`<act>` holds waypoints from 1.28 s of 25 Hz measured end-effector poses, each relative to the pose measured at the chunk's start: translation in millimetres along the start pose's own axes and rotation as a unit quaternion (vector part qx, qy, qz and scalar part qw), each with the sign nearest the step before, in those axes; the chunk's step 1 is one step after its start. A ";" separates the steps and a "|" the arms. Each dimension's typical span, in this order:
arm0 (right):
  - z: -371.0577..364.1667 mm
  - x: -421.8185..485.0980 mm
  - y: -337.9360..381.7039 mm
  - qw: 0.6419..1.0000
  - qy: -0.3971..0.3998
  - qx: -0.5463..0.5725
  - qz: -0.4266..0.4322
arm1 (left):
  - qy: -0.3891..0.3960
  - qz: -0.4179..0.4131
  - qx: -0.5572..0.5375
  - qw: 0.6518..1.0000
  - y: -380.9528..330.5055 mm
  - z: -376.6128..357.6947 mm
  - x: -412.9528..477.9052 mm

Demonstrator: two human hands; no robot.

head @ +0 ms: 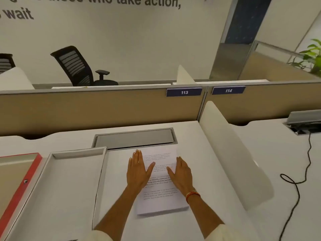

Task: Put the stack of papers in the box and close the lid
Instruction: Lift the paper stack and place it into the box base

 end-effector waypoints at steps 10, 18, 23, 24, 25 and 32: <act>-20.3 16.2 -20.8 0.989 0.018 0.010 -0.145 | 0.058 0.067 -0.034 0.995 24.9 -44.1 -14.5; -30.4 28.4 -31.0 0.954 0.079 0.124 -0.260 | 0.027 0.292 -0.056 0.954 32.1 -36.9 -6.6; -29.2 32.5 -27.8 0.952 0.087 0.145 -0.257 | 0.072 0.360 -0.083 0.926 29.1 -33.3 3.7; -28.5 32.9 -27.1 0.951 0.090 0.150 -0.256 | 0.076 0.365 -0.084 0.924 30.4 -32.2 5.8; -28.1 33.7 -27.2 0.950 0.094 0.155 -0.255 | 0.080 0.367 -0.083 0.923 31.7 -31.6 7.9; -25.0 38.6 -28.2 0.947 0.110 0.181 -0.243 | 0.116 0.354 -0.079 0.925 34.3 -35.8 14.4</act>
Point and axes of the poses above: each hand's wrist, its own x-axis towards the middle knuckle, its own z-axis out of the back of the hand, y = z × x, the point moved 6 cm from there along x, towards the middle knuckle, and after that the axes turned 5 degrees about -x, right-handed, at the moved point
